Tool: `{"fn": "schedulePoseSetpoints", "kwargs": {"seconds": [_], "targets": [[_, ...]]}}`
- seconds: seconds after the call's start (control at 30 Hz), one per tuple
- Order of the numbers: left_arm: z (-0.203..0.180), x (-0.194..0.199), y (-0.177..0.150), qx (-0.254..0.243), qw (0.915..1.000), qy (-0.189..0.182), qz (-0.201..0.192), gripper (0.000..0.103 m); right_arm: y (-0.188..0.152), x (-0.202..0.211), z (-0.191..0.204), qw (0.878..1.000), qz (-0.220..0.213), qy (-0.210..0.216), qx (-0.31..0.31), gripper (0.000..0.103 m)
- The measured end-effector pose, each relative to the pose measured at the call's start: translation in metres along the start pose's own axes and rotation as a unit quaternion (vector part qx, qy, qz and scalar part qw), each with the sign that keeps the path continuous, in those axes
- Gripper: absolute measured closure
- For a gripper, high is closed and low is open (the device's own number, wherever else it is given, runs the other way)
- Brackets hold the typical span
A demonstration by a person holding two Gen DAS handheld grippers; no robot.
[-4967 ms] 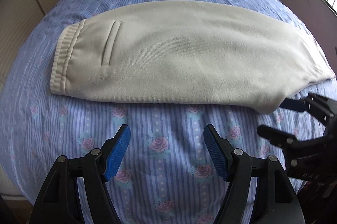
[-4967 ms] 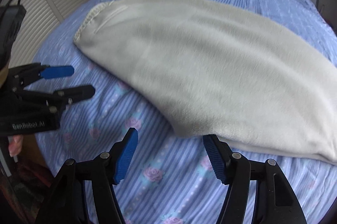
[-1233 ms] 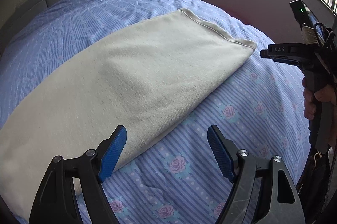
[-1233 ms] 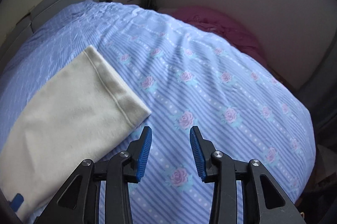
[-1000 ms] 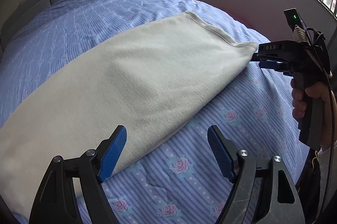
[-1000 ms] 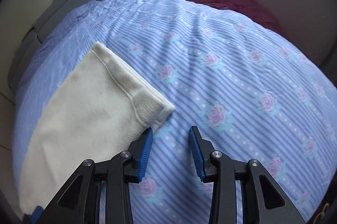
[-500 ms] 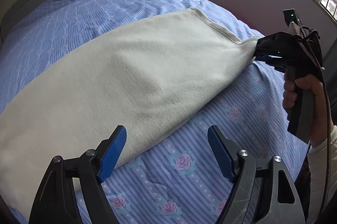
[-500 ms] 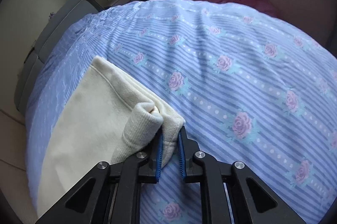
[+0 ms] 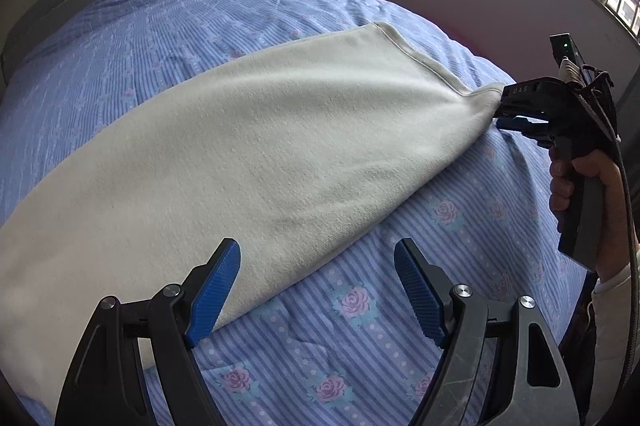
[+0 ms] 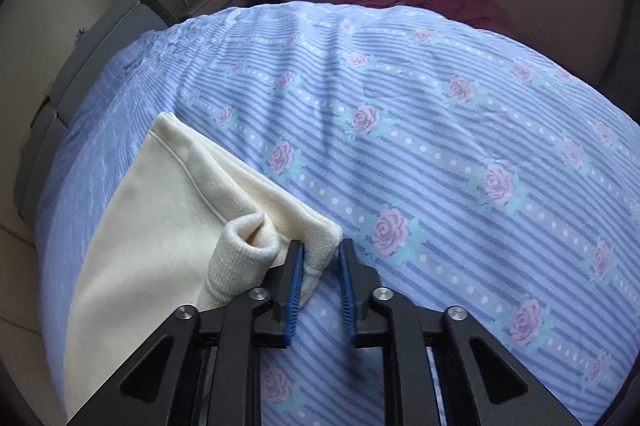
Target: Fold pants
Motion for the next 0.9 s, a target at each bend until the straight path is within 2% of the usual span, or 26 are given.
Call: {"fn": "schedulePoseSetpoints", "kwargs": {"seconds": [0.03,0.1,0.17,0.23,0.3,0.37,0.47,0.53,0.67,0.7,0.73,0.8,0.9], "targets": [[-0.001,0.001,0.001,0.000,1.0000,-0.002,-0.003,0.024,0.003,0.010,-0.004,1.000,-0.015,-0.007,-0.004,0.064],[-0.002,0.004,0.001,0.001,1.0000,-0.005,-0.008,0.024,0.007,0.034,-0.011,0.999,-0.050,-0.016,-0.006,0.059],[-0.005,0.006,0.003,0.004,0.9999,-0.009,-0.013,0.024,0.010,0.053,-0.011,0.998,-0.065,0.009,-0.007,0.047],[-0.007,0.008,0.005,0.007,0.9998,-0.013,-0.016,0.024,0.007,0.060,-0.005,0.997,-0.055,0.046,-0.007,0.036],[-0.007,0.010,0.005,0.011,0.9997,-0.015,-0.016,0.024,0.000,0.054,0.006,0.997,-0.031,0.075,-0.004,0.036],[-0.006,0.011,0.004,0.011,0.9997,-0.015,-0.015,0.024,-0.010,0.042,0.011,0.997,-0.011,0.079,-0.006,0.036],[-0.002,0.013,0.001,0.006,0.9998,-0.006,-0.016,0.023,-0.019,0.031,0.019,0.996,-0.005,0.085,0.005,0.042],[0.001,0.011,0.001,0.007,0.9999,-0.001,-0.015,0.023,-0.018,0.025,0.024,0.997,-0.007,0.079,0.008,0.058],[0.003,0.006,0.000,0.020,0.9998,-0.007,-0.004,0.023,-0.012,0.011,0.030,0.998,0.003,0.061,0.012,0.070],[0.002,0.006,-0.001,0.019,0.9998,-0.007,-0.003,0.023,-0.011,0.008,0.031,0.999,0.004,0.051,0.015,0.082],[0.002,0.005,-0.001,0.018,0.9998,-0.006,-0.004,0.023,-0.008,0.008,0.033,0.999,-0.001,0.040,0.022,0.090],[0.000,0.005,-0.001,0.014,0.9999,-0.004,-0.007,0.023,0.000,0.016,0.039,0.998,-0.024,0.037,0.037,0.093],[-0.001,0.004,-0.002,0.014,0.9999,-0.007,-0.007,0.023,0.017,0.032,0.042,0.995,-0.077,0.057,0.036,0.094]]}}
Point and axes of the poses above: each gripper's, at about its wrist camera, not at the fingertips, and x roughly against the way its jaws point, z to its left, y to its top, the point moved 6 cm from there along -x, roughly the way its jaws point, and after that the axes turned 1 degree about -x, right-handed, at the moved point
